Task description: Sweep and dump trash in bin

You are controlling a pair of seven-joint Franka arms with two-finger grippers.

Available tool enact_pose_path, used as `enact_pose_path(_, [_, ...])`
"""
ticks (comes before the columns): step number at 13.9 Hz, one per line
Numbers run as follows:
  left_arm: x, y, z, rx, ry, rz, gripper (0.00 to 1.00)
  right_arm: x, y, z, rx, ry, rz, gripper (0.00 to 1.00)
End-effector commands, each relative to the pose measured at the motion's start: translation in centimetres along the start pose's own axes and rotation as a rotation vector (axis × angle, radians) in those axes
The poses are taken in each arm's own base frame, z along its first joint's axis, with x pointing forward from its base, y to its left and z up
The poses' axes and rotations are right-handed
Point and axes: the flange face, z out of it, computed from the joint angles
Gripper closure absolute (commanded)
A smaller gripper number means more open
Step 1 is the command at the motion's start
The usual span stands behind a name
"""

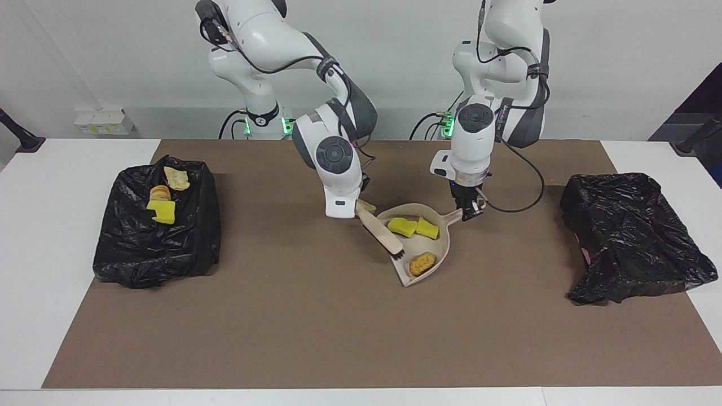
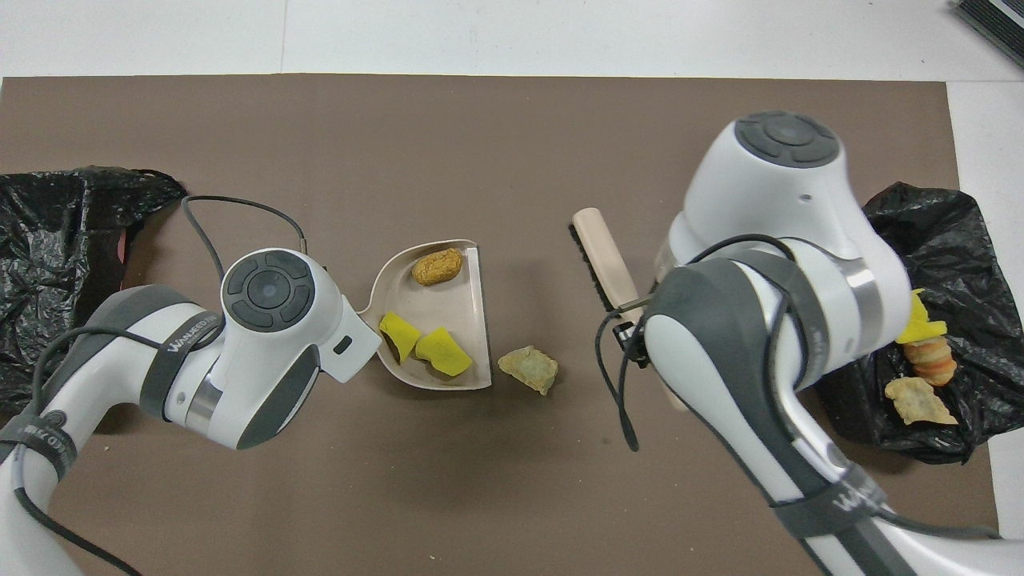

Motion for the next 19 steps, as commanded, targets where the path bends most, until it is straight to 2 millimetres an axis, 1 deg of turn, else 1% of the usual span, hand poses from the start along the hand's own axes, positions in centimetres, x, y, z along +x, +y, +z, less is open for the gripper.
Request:
enact_pose_path(1, [1.5,2.2,-1.1,-0.012,-0.085,0.108,1.0,-5.7,1.0,9.0,-0.026,0.039,0.15,1.0])
enact_pose_path(2, [2.3,2.9,-1.4,-0.012,-0.089,0.109,1.0,-6.3,1.2,11.9,-0.034,0.056,0.198,1.0])
enact_pose_path(3, [2.9,3.6,-1.7,-0.015,-0.096,0.072,1.0,-6.1,-0.7,13.7,-0.05,0.036,0.209,1.0])
enact_pose_path(4, [4.1,4.6,-1.9,-0.012,-0.101,0.052,1.0,-5.9,-2.7,14.9,-0.061,0.025,0.22,1.0])
enact_pose_path(5, [4.1,5.4,-1.8,-0.009,-0.101,0.011,1.0,-5.3,-4.2,16.0,-0.038,0.03,0.26,1.0])
enact_pose_path(6, [5.1,6.6,-2.1,-0.002,-0.101,-0.006,1.0,-4.8,-6.5,17.5,-0.007,0.029,0.26,1.0])
enact_pose_path(7, [5.6,7.6,-1.7,0.002,-0.097,-0.029,1.0,-4.1,-8.4,19.2,0.025,0.029,0.241,1.0])
enact_pose_path(8, [5.9,7.9,-1.8,0.015,-0.086,-0.072,1.0,-3.3,-9.1,19.3,0.078,0.05,0.251,1.0])
enact_pose_path(9, [6.5,8.2,-2.0,0.026,-0.076,-0.103,1.0,-2.6,-10.7,18.5,0.143,0.053,0.249,1.0])
enact_pose_path(10, [6.8,8.3,-2.1,0.027,-0.065,-0.106,1.0,-2.5,-12.6,17.9,0.197,0.054,0.245,1.0])
enact_pose_path(11, [7.0,8.3,-2.1,0.033,-0.052,-0.105,1.0,-2.4,-13.6,17.5,0.229,0.059,0.247,1.0])
enact_pose_path(12, [7.1,8.5,-1.9,0.032,-0.045,-0.101,1.0,-2.3,-13.9,16.8,0.245,0.068,0.245,1.0])
enact_pose_path(13, [8.1,9.2,-1.3,0.028,-0.042,-0.088,1.0,-2.2,-14.1,15.6,0.252,0.081,0.235,1.0])
enact_pose_path(14, [8.2,9.0,-0.9,0.042,-0.02,-0.084,1.0,-2.6,-13.8,14.5,0.257,0.098,0.239,1.0])
enact_pose_path(15, [7.8,8.5,-0.8,0.038,-0.005,-0.094,1.0,-3.2,-13.8,13.5,0.247,0.109,0.237,1.0])
enact_pose_path(16, [6.6,7.1,-0.3,0.017,0.016,-0.132,1.0,-4.2,-13.6,12.5,0.231,0.107,0.238,1.0])
enact_pose_path(17, [5.1,5.3,0.2,-0.013,0.041,-0.155,1.0,-5.4,-13.4,10.8,0.187,0.141,0.23,1.0])
enact_pose_path(18, [4.2,3.8,0.2,-0.032,0.076,-0.138,1.0,-6.4,-12.5,9.3,0.148,0.16,0.26,1.0])
enact_pose_path(19, [2.4,2.3,0.4,-0.054,0.113,-0.147,1.0,-7.7,-11.8,7.9,0.125,0.15,0.278,1.0])
